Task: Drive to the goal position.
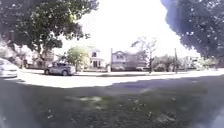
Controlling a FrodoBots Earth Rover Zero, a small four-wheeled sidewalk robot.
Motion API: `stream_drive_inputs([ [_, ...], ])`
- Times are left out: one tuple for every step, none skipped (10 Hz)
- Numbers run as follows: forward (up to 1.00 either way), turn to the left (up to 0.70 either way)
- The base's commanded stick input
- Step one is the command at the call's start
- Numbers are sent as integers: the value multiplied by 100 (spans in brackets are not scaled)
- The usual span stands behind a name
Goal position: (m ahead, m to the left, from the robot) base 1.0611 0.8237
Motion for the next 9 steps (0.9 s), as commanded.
stream_drive_inputs([
  [0, -6],
  [0, -39],
  [0, -65],
  [0, -77],
  [0, -39],
  [0, 0],
  [0, 0],
  [0, 0],
  [0, 0],
])
